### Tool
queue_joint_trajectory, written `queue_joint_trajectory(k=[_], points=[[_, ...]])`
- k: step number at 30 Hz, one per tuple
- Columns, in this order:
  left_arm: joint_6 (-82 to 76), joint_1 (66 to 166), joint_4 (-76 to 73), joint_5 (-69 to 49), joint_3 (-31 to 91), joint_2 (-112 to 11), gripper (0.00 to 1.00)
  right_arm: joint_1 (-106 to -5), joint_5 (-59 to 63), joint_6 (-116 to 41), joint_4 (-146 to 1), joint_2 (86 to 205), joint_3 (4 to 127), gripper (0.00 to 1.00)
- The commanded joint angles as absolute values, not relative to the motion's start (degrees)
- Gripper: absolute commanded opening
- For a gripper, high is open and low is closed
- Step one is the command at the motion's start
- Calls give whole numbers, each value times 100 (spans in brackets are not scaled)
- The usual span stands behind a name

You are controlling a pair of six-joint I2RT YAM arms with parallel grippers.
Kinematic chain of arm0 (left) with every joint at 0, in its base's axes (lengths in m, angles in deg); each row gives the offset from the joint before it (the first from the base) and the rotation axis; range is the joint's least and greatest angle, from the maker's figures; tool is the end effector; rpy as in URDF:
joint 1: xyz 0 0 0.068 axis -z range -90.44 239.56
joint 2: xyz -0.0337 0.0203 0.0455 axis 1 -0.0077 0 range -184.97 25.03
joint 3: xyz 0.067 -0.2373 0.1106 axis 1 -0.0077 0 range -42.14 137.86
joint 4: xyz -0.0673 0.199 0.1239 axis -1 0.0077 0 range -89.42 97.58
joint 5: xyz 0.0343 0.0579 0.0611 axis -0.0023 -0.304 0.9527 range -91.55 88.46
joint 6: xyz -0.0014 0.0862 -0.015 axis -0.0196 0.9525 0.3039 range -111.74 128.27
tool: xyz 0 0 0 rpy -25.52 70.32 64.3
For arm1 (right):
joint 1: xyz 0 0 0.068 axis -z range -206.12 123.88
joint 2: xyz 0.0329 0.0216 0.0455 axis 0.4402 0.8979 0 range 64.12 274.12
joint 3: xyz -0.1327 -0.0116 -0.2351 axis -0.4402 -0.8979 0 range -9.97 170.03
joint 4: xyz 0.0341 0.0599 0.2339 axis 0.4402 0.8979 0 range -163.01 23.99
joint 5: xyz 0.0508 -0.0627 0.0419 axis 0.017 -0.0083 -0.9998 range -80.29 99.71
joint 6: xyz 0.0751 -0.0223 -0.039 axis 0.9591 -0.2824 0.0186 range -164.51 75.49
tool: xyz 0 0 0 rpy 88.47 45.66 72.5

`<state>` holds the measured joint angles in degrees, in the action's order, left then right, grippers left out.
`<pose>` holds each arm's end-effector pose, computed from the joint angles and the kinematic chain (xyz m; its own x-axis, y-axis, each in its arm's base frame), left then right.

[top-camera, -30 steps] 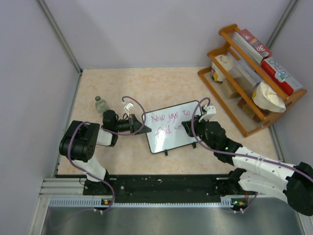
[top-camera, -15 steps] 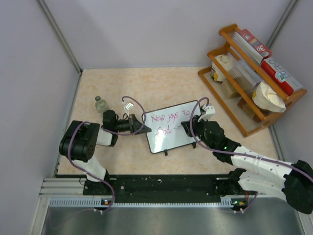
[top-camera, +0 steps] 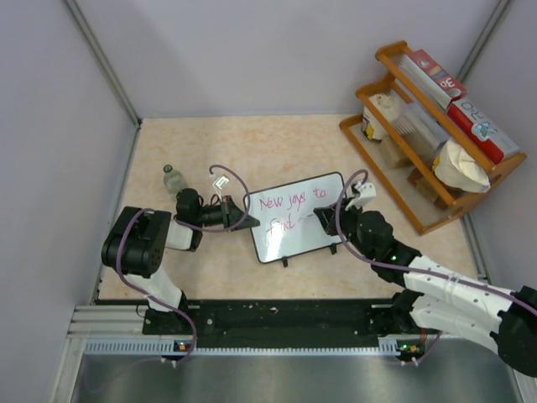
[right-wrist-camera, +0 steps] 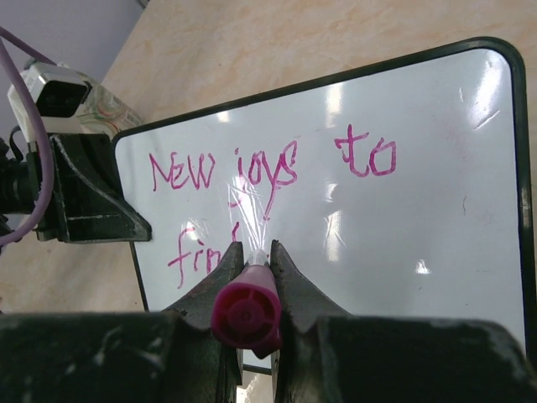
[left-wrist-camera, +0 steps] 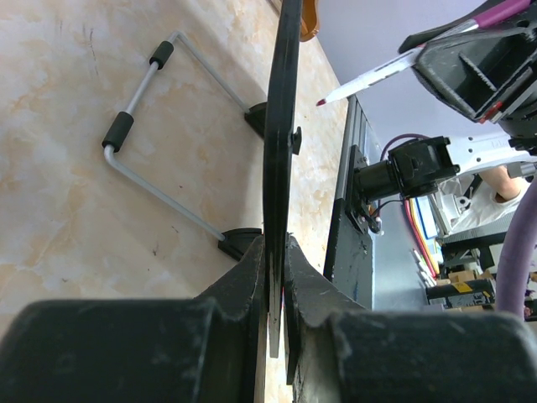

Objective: Write a sentence on the whiteboard

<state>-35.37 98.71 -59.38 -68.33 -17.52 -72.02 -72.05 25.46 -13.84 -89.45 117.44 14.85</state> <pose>0.2648 -0.1149 0.1529 -0.8088 -0.1452 -0.5698 0.5395 0.2022 -0.8173 0.1799 0.1553 0.2369 -0.3836 0.3097 -0.8700 -0.3619 0.8163 0.4501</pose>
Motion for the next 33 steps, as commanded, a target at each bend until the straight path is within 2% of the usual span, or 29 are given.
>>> queue_joint_trajectory(k=[1,6,18,21,28,30,33], points=[[-3594,9852,-6138,-6905,-1780,-7226,0,-7138,2562,-1314,-9164,11115,1315,0],[-3594,9852,-6129,-6896,-1789,-7200,0,-7138,2702,-1278,-9059,10543,1183,0],[-3568,9852,-6112,-6887,-1789,-7183,0,-7138,2659,-1243,-8812,10367,1148,0],[-3489,9853,-6024,-6817,-1815,-7147,4,-7138,2571,-1164,-8830,10393,1104,0],[-2480,9853,-4461,-6098,-1841,-6349,30,-7138,2369,-1085,-8725,10455,1042,0],[-2164,9852,-4100,-5825,-1876,-6111,44,-7138,2351,-1094,-8558,10446,1077,0],[-1943,9861,-3730,-5403,-1964,-5733,59,-7138,2281,-1041,-8443,10385,1069,0]])
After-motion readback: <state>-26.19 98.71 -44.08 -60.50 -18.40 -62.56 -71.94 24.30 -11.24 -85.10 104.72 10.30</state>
